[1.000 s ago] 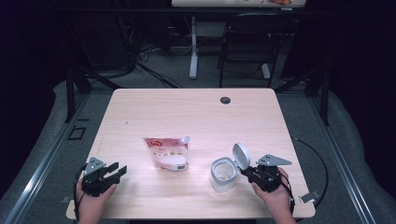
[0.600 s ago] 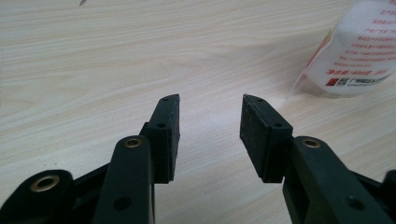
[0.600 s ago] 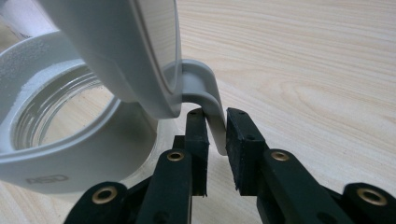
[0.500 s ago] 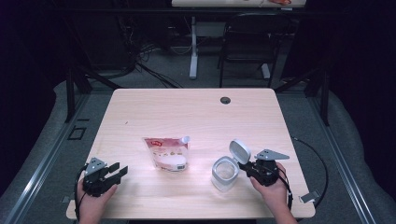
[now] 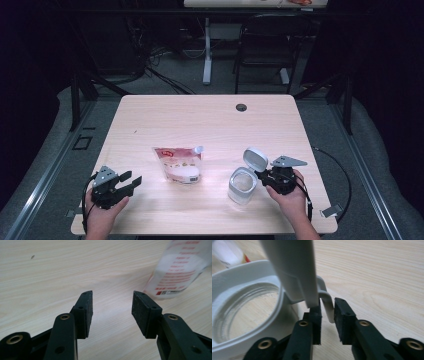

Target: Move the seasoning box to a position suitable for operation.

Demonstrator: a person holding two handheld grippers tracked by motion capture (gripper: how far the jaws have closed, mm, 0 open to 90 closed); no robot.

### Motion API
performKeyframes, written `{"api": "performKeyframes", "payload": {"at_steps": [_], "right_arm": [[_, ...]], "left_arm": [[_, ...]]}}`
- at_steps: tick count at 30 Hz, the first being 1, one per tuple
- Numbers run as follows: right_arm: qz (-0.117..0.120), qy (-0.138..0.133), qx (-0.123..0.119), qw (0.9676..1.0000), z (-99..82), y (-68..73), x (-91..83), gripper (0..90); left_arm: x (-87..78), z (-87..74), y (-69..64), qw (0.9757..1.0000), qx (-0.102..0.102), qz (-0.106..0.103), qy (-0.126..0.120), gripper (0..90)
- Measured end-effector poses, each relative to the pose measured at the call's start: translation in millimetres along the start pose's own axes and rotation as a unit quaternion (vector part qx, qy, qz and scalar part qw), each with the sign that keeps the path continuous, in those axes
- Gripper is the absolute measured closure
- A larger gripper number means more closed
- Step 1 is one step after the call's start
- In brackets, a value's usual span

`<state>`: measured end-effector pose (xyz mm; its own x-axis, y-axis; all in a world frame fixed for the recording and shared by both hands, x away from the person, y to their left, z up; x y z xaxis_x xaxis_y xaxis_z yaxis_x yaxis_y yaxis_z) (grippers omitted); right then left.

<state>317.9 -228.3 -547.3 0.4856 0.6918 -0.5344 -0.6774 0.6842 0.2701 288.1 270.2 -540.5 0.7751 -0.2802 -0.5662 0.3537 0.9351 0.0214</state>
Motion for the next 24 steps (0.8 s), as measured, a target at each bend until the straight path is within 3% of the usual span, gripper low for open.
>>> {"api": "performKeyframes", "payload": {"at_steps": [4,9,13,18,24], "right_arm": [[-0.002,-0.003,-0.006,1.0000,-2.2,4.4,-6.1,69.2],[-0.009,-0.005,-0.007,0.9999,-8.6,6.5,-15.1,60.4],[-0.013,-0.014,-0.007,0.9998,-10.4,8.2,-21.7,57.0],[-0.024,-0.015,-0.034,0.9990,-10.0,11.6,-27.3,53.8],[-0.028,-0.013,-0.044,0.9986,-10.2,14.0,-31.6,51.8]], "left_arm": [[-3.5,10.6,-7.7,0.9996,0.006,-0.026,-0.002,51.9],[-7.0,26.0,-17.1,0.9989,0.014,-0.043,-0.016,54.2],[-5.8,40.0,-22.4,0.9982,0.014,-0.058,-0.011,53.6],[-2.7,50.7,-33.4,0.9974,0.020,-0.066,-0.020,52.7],[-2.4,62.9,-37.9,0.9960,0.019,-0.082,-0.028,54.6]]}}
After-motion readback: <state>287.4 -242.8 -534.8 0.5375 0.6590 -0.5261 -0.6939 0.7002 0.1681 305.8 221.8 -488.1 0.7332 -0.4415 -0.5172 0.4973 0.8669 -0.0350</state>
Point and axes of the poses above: each handheld gripper's, and its own axes: x roughly forward along the jaws, z roughly out of its top, y roughly to its left, the point moved 1 cm from there along x, roughly forward along the jaws, and after that the axes turned 12 degrees about z, right-handed, at the moved point
